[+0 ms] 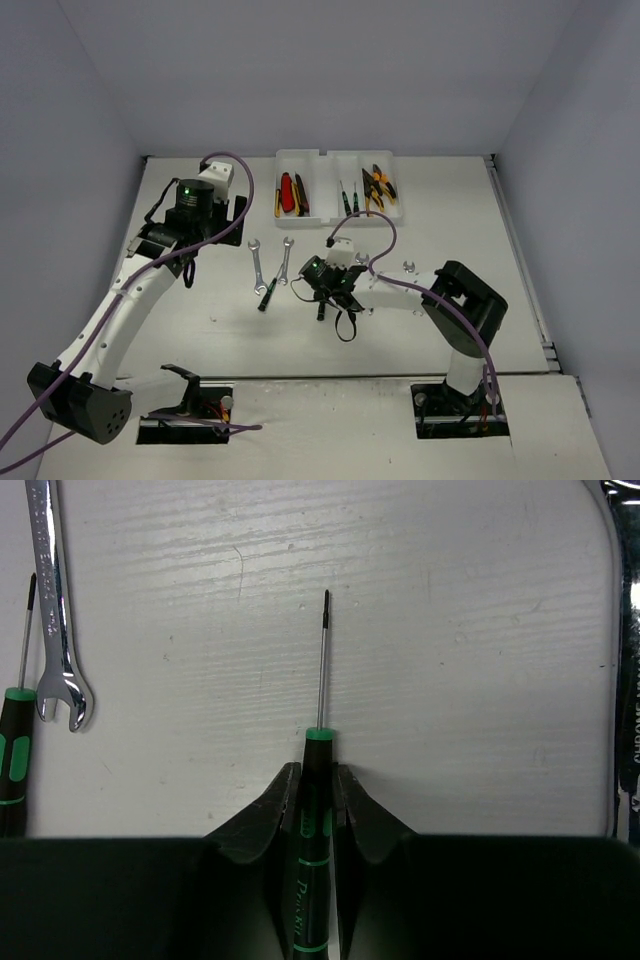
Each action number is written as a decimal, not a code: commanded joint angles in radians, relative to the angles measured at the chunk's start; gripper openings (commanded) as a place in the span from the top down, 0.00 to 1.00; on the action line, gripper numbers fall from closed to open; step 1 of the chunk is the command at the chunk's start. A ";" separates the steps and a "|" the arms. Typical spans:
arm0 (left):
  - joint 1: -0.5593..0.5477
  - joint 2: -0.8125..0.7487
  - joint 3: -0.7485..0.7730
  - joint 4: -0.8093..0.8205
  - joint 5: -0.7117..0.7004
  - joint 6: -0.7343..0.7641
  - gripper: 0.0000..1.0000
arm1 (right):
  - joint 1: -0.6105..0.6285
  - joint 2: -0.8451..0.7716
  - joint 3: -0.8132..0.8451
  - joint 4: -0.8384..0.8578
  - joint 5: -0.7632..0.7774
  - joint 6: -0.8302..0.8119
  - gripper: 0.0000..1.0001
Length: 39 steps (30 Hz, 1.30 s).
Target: Sort the tools into containers
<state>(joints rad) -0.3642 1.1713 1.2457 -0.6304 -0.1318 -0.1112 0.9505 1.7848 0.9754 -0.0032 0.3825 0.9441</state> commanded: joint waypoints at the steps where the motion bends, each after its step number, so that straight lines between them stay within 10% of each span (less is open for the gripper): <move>1: 0.007 -0.026 0.008 0.043 -0.009 0.009 0.19 | -0.032 0.019 0.050 -0.052 0.051 -0.119 1.00; 10: 0.008 -0.017 0.008 0.043 -0.009 0.008 0.19 | -0.226 -0.009 0.338 -0.050 0.081 -0.528 1.00; 27: 0.014 0.016 0.009 0.041 0.007 0.009 0.19 | -0.514 0.543 1.086 -0.047 -0.201 -0.825 0.98; 39: 0.006 0.069 -0.005 0.044 0.118 0.007 0.19 | -0.522 0.399 0.988 -0.047 -0.224 -0.877 0.60</move>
<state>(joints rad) -0.3576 1.2241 1.2449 -0.6300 -0.0825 -0.1112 0.4328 2.4094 2.0145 -0.0971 0.1700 0.0966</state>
